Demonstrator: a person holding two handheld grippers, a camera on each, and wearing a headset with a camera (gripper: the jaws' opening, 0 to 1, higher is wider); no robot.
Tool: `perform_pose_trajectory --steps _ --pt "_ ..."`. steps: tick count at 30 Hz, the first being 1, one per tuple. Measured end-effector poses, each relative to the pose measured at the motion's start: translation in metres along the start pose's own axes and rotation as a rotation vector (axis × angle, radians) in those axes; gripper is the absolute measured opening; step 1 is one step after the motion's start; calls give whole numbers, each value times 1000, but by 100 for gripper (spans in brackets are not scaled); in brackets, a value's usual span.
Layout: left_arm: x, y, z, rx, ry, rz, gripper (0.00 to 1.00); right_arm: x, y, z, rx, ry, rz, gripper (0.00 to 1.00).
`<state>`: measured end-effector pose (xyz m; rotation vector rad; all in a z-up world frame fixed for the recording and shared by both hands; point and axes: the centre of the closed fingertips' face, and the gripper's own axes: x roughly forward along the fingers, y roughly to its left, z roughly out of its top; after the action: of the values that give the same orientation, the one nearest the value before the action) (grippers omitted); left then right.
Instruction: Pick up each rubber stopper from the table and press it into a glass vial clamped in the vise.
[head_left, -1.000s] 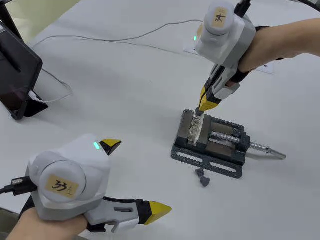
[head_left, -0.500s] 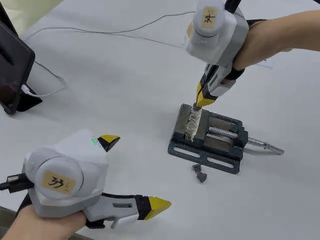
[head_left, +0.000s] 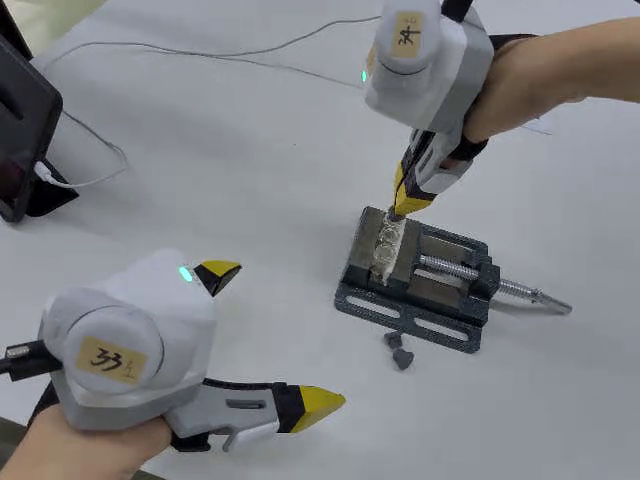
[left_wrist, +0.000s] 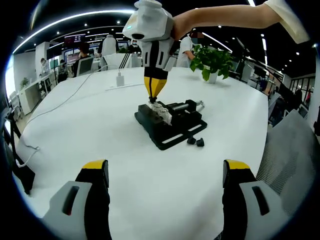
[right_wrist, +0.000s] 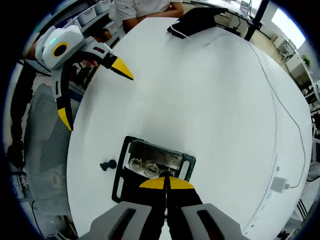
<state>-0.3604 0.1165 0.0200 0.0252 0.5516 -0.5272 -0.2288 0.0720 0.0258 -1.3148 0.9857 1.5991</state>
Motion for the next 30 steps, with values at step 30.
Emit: perform_pose_trajectory --steps 30 --pt "0 7 15 10 -20 17 93 2 1 -1 38 -2 -56 0"
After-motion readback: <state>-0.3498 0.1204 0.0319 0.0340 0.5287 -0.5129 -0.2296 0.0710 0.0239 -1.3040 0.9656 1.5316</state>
